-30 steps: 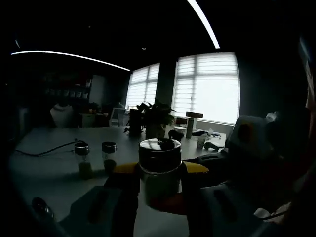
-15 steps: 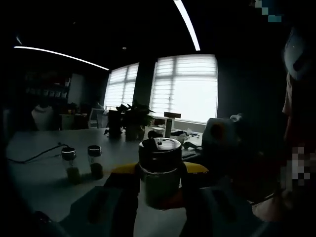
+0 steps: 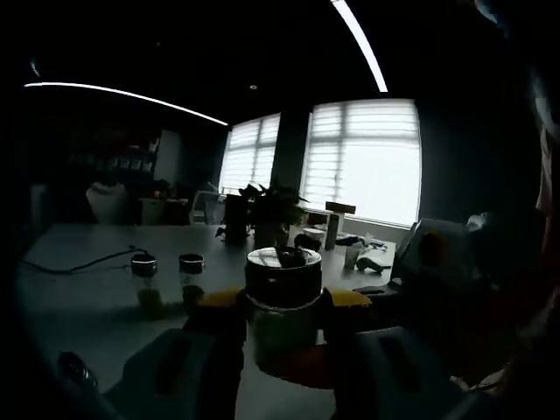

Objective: Rotate the seasoning bottle until the label or dispensing opening points toward the visible target arrow and the bottle remains upright within the marked orientation range

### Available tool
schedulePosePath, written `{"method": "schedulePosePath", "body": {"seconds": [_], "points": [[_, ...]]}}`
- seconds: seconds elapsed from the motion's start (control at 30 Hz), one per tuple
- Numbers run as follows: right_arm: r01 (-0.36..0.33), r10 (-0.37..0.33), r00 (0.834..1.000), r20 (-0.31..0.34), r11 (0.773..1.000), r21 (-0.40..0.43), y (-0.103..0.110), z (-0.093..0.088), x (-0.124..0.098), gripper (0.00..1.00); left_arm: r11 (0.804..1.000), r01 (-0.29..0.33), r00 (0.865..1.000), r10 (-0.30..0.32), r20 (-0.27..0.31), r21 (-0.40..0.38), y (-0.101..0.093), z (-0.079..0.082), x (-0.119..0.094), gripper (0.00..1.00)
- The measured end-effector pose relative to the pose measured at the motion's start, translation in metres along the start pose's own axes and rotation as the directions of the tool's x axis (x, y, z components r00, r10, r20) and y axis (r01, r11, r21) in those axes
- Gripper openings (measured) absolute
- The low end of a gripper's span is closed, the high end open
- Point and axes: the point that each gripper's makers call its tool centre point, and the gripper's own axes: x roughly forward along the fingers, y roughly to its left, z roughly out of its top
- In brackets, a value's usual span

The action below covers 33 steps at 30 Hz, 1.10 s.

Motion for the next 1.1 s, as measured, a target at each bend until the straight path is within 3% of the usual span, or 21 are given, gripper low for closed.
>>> {"method": "schedulePosePath", "body": {"seconds": [0.1, 0.17, 0.33, 0.47, 0.53, 0.57, 0.73, 0.87, 1.0, 1.1], "points": [[0.004, -0.004, 1.0, 0.007, 1.0, -0.008, 0.0, 0.003, -0.001, 0.29, 0.998, -0.055, 0.998, 0.056, 0.032, -0.01, -0.001, 0.003, 0.001, 0.37], [0.0, 0.0, 1.0, 0.009, 1.0, -0.007, -0.002, 0.003, -0.002, 0.29, 0.999, -0.044, 0.999, 0.044, 0.029, -0.001, 0.0, 0.003, 0.001, 0.37], [-0.106, 0.109, 0.993, 0.04, 0.992, -0.068, 0.0, 0.01, -0.007, 0.29, 0.999, 0.025, 0.999, -0.026, 0.03, 0.021, 0.0, 0.009, -0.003, 0.36], [-0.148, 0.152, 0.987, 0.048, 0.986, -0.078, 0.001, 0.013, -0.009, 0.29, 0.996, 0.083, 0.996, -0.084, 0.017, 0.041, -0.003, 0.011, -0.005, 0.36], [-0.177, 0.18, 0.983, 0.044, 0.982, -0.064, 0.003, 0.013, -0.01, 0.3, 0.99, 0.137, 0.991, -0.137, 0.008, 0.029, -0.008, 0.011, -0.006, 0.36], [-0.197, 0.199, 0.98, 0.032, 0.979, -0.044, 0.006, 0.011, -0.011, 0.3, 0.981, 0.192, 0.981, -0.192, -0.021, 0.032, -0.013, 0.008, -0.008, 0.36], [-0.267, 0.266, 0.963, 0.05, 0.964, 0.002, 0.014, 0.013, -0.017, 0.31, 0.96, 0.28, 0.96, -0.28, -0.016, 0.006, -0.021, 0.011, -0.014, 0.36], [-0.243, 0.244, 0.969, 0.047, 0.969, -0.037, 0.015, 0.011, -0.016, 0.3, 0.961, 0.276, 0.961, -0.275, -0.022, 0.011, -0.02, 0.009, -0.013, 0.36], [-0.15, 0.151, 0.988, 0.027, 0.988, -0.038, 0.005, 0.005, -0.011, 0.3, 0.981, 0.186, 0.982, -0.187, -0.008, -0.054, -0.01, 0.004, -0.007, 0.36], [-0.108, 0.108, 0.994, 0.012, 0.993, -0.038, 0.003, 0.002, -0.008, 0.3, 0.987, 0.132, 0.991, -0.133, -0.006, -0.089, -0.006, 0.001, -0.005, 0.36]]}}
